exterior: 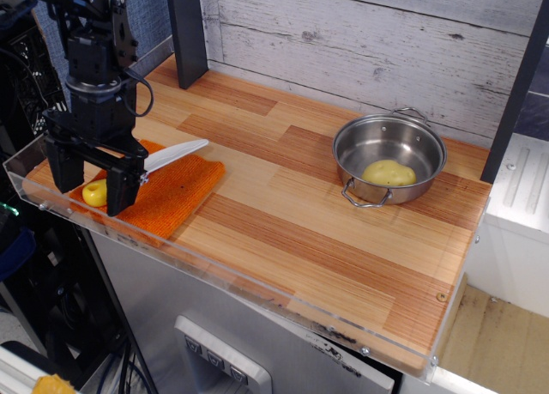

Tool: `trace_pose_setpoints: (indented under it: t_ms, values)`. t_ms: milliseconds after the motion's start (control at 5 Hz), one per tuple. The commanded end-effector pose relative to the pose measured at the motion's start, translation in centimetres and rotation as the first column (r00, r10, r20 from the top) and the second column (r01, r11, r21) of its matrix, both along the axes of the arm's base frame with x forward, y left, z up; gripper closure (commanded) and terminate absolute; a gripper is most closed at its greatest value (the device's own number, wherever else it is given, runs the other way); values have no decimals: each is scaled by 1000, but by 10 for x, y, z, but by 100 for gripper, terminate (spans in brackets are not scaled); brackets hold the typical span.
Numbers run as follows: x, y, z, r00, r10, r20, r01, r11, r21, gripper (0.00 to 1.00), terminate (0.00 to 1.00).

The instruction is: Place the knife to the right of the orange cloth.

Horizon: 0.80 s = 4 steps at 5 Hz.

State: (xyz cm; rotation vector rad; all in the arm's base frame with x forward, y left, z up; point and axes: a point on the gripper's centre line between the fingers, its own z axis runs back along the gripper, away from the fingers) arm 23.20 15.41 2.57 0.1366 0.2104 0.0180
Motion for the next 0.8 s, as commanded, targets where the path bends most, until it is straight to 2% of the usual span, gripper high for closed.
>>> trace_pose_setpoints:
  t_ms: [0, 200, 600]
  values:
    - [9, 5, 6, 1000, -8, -21, 8, 1000, -13, 0, 0]
    - [9, 5, 7, 1000, -12, -19, 12, 1000, -8, 100, 0]
    - [9, 4, 7, 1000, -17, -20, 17, 1000, -5, 100, 0]
